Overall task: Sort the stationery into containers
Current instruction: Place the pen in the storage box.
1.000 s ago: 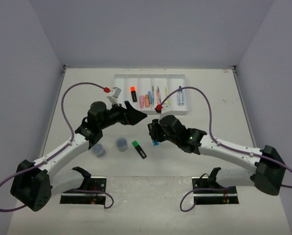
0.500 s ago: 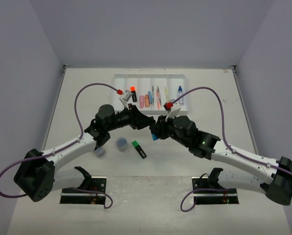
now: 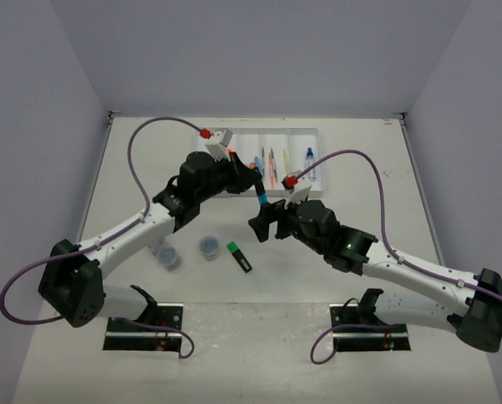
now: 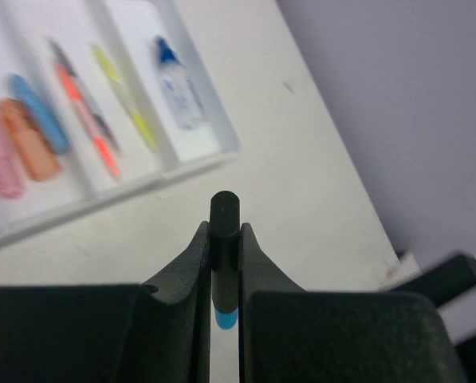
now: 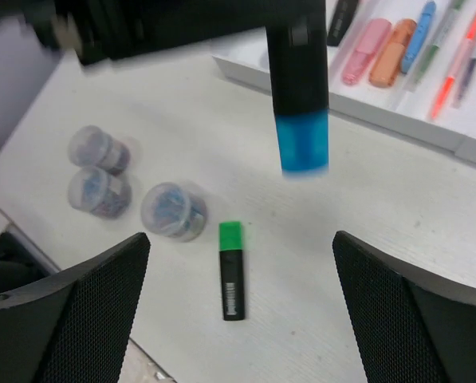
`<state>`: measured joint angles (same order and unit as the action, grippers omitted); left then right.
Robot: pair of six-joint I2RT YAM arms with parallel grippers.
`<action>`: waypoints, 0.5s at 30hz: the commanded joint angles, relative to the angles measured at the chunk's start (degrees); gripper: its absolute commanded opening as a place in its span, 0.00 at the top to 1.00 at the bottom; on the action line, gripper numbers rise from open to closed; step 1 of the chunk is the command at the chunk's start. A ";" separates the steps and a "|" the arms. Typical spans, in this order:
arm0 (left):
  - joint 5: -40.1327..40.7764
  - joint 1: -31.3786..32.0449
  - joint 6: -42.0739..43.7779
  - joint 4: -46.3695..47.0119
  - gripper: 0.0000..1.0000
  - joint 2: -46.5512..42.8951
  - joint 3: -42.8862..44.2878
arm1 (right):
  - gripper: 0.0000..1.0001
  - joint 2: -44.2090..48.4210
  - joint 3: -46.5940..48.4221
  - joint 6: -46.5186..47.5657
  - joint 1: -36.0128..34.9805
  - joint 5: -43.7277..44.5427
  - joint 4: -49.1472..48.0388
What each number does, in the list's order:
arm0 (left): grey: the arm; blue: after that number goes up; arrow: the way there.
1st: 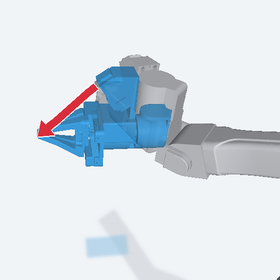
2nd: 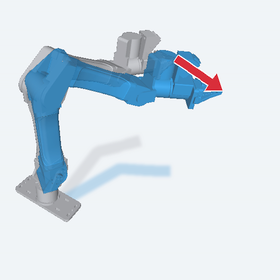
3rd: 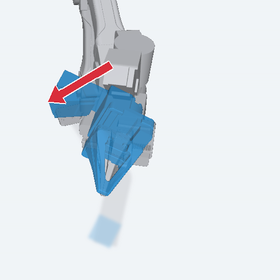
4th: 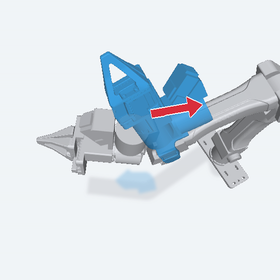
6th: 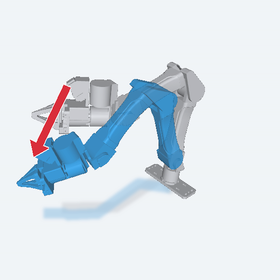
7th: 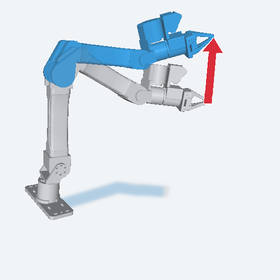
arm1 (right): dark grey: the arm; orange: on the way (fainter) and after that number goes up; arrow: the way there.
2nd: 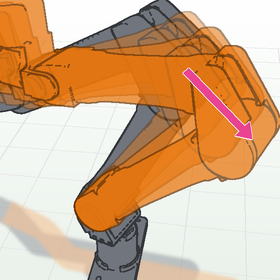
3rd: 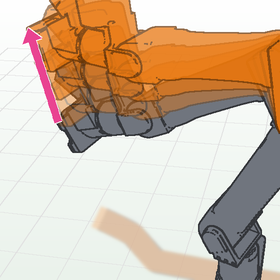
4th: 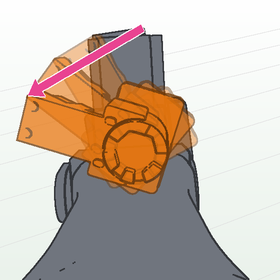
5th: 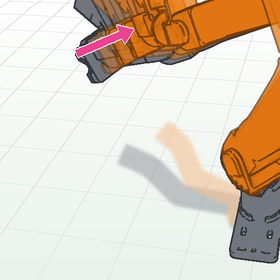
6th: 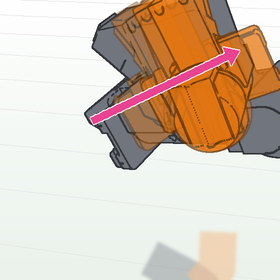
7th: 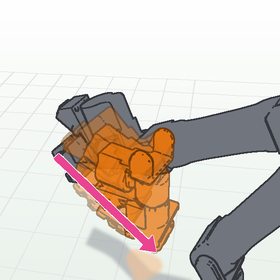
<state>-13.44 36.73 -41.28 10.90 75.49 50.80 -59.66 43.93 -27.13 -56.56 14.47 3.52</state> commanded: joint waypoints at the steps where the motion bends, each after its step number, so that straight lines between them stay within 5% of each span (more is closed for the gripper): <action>1: 28.82 -4.31 9.71 -19.85 1.00 8.99 13.39 | 0.01 -3.88 1.96 -1.84 -0.13 8.03 4.80; 5: 36.47 -8.70 14.77 -27.70 1.00 24.84 29.77 | 0.01 -4.85 1.77 -1.51 -0.13 9.16 5.36; 12: 34.75 -12.90 20.84 -41.50 1.00 48.05 57.84 | 0.01 -6.27 1.18 -0.26 -0.13 7.25 4.51; 15: 33.21 -13.26 21.23 -44.15 0.88 52.52 63.56 | 0.01 -9.20 2.63 0.58 -0.13 3.65 4.80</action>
<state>18.81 23.69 -24.29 -24.12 124.22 106.44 -65.56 44.03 -27.72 -56.55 20.10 9.17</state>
